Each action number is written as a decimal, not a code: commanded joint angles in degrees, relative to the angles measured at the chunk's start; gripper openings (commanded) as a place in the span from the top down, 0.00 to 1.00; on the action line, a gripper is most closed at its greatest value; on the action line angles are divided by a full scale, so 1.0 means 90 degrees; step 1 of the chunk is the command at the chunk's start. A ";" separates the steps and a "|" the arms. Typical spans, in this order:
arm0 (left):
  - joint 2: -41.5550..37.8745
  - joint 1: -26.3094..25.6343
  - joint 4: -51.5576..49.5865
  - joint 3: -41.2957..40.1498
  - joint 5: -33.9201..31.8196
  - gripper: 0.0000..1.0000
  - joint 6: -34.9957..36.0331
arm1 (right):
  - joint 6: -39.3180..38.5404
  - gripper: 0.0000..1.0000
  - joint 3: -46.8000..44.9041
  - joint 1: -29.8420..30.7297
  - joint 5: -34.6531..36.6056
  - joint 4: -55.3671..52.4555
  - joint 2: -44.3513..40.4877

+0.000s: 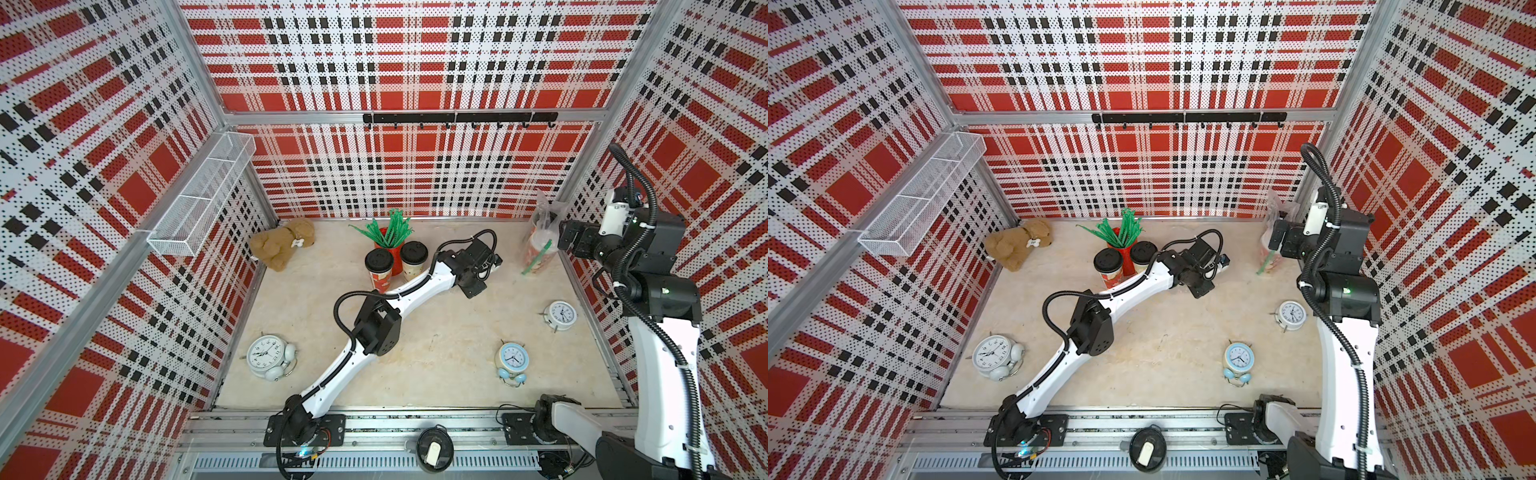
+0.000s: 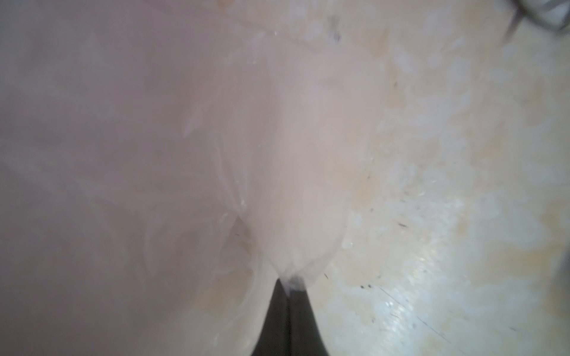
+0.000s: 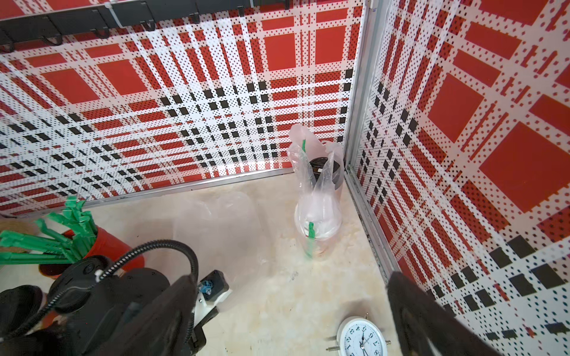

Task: Pack milk tea into plastic carrier bags
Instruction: Adjust the plastic carrier bag at the center of the board.

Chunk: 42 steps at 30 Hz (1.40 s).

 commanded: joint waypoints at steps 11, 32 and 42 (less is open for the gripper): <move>-0.1522 0.0128 -0.0499 -0.0485 0.1193 1.00 -0.1660 | 0.0086 0.00 0.0037 0.1082 -0.1175 -0.0103 -0.0218; -0.4263 0.0580 0.2402 -0.2879 0.2428 1.00 -0.4639 | 0.0336 0.70 -0.0454 0.2648 -0.0947 -0.1322 -0.0821; -0.5341 0.0520 0.3639 -0.4668 0.2710 1.00 -0.4921 | 0.0945 0.37 -0.1577 0.2643 -0.2519 -0.0063 -0.0900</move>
